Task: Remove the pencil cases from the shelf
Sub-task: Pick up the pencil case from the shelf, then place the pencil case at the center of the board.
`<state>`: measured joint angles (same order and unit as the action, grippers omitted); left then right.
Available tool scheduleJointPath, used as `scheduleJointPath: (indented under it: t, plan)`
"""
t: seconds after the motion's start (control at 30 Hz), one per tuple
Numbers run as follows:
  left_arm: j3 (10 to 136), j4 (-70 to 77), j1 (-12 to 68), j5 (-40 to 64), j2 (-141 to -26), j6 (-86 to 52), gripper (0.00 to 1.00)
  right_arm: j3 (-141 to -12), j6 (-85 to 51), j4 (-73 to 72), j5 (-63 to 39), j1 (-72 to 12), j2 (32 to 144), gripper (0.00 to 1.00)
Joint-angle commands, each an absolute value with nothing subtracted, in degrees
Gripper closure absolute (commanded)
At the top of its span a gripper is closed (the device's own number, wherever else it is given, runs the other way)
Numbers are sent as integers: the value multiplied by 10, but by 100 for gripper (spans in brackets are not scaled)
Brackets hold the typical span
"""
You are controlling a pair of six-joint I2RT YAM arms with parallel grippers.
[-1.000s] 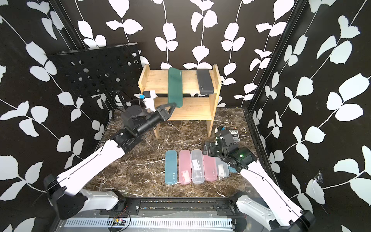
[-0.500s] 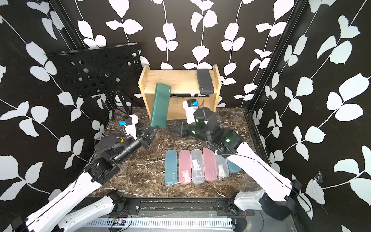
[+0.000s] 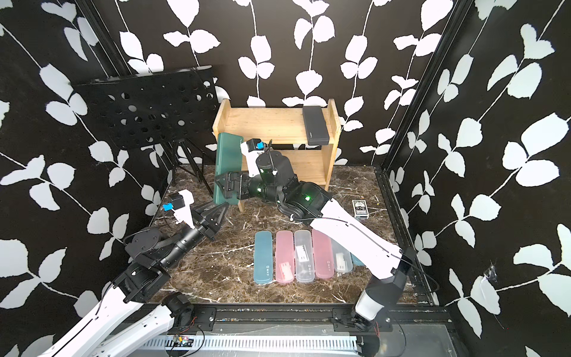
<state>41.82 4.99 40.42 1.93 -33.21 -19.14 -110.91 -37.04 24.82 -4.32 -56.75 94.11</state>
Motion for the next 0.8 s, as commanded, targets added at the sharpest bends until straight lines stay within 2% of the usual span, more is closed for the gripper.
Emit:
scheduleJointPath:
  t: [0.0,0.07,0.17,0.23,0.33,0.37,0.4,0.43,0.57,0.77]
  plan:
    - [411,63,405,24,-315,-173,100,-1149,-378,233,-43,-572,959,2]
    - [404,67,405,24,-309,-175,100,-1162,-378,238,-41,-574,970,5]
    - [402,68,405,25,-306,-181,100,-1175,-376,250,-24,-576,978,19]
    - [404,63,405,25,-307,-182,100,-1174,-376,255,-19,-577,978,23]
    - [406,51,405,12,-306,-181,100,-1168,-372,264,-7,-579,975,35]
    - [407,44,405,3,-307,-181,100,-1169,-367,270,-2,-580,975,36]
    - [408,36,405,-6,-307,-180,86,-1168,-364,276,3,-580,973,36]
    - [409,25,405,-19,-307,-181,56,-1166,-360,284,11,-580,973,36]
    - [406,-27,405,-93,-288,-184,2,-1143,-339,325,40,-580,962,35]
    - [425,-161,405,-298,-237,-169,1,-996,-339,360,69,-579,922,34]
